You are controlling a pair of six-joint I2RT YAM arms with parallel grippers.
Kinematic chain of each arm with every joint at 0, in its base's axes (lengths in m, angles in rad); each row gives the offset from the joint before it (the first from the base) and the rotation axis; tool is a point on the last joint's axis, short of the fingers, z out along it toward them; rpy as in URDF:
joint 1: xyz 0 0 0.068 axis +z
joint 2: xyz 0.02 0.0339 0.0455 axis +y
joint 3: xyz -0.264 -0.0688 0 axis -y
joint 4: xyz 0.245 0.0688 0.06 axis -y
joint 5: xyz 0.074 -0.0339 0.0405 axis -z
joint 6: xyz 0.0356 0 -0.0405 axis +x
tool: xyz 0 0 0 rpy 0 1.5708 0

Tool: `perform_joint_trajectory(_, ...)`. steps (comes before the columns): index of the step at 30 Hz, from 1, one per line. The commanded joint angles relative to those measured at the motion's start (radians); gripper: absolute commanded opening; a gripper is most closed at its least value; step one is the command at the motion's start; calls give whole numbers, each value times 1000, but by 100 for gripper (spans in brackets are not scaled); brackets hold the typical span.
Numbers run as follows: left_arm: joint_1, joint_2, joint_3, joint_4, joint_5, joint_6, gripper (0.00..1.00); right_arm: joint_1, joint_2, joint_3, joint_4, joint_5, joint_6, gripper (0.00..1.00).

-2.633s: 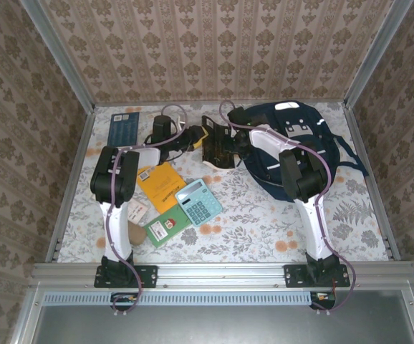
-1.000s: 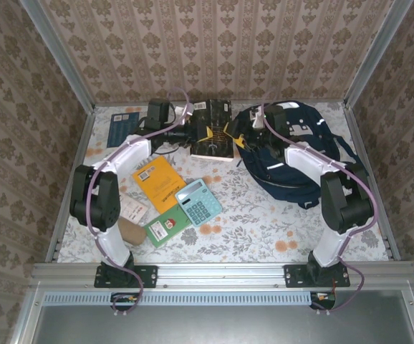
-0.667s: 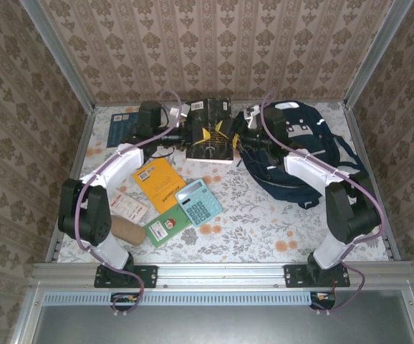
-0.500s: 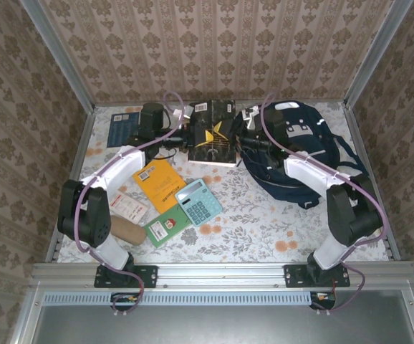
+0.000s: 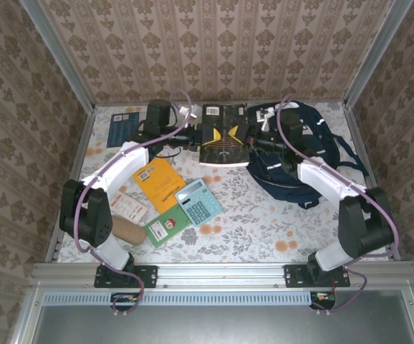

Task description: Pack books, pencil case, and school supplies into a backpack

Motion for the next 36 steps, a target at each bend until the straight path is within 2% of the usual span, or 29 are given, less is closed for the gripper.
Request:
perform_joint_trajectory(1, -31, 15, 88, -137, -89, 135, 65, -43, -158, -38, -169, 139, -119, 0)
perform_joint_trajectory(6, -86, 73, 159, -235, -248, 209, 66, -120, -353, -77, -447, 385, -210, 0)
perform_joint_trajectory(10, -143, 162, 227, -280, -386, 219, 65, -187, -509, -106, -632, 582, -230, 0)
perform_joint_trajectory(14, -200, 305, 354, -348, -493, 215, 64, -224, -661, -151, -692, 718, -272, 0)
perform_joint_trajectory(18, -252, 457, 500, -367, -558, 224, 61, -262, -695, -139, -779, 705, -307, 0)
perform_joint_trajectory(20, -266, 532, 575, -356, -550, 206, 61, -267, -707, -135, -799, 704, -315, 0)
perform_joint_trajectory(25, -279, 703, 737, -286, -516, 112, 57, -273, -730, -136, -816, 687, -330, 0)
perform_joint_trajectory(31, -282, 846, 888, -172, -530, -36, 55, -273, -730, -150, -826, 657, -326, 0)
perform_joint_trajectory(34, -295, 921, 1002, -195, -581, -67, 55, -273, -729, -151, -827, 642, -328, 0)
perform_joint_trajectory(36, -303, 978, 1088, -270, -650, -72, 53, -273, -727, -151, -829, 638, -327, 0)
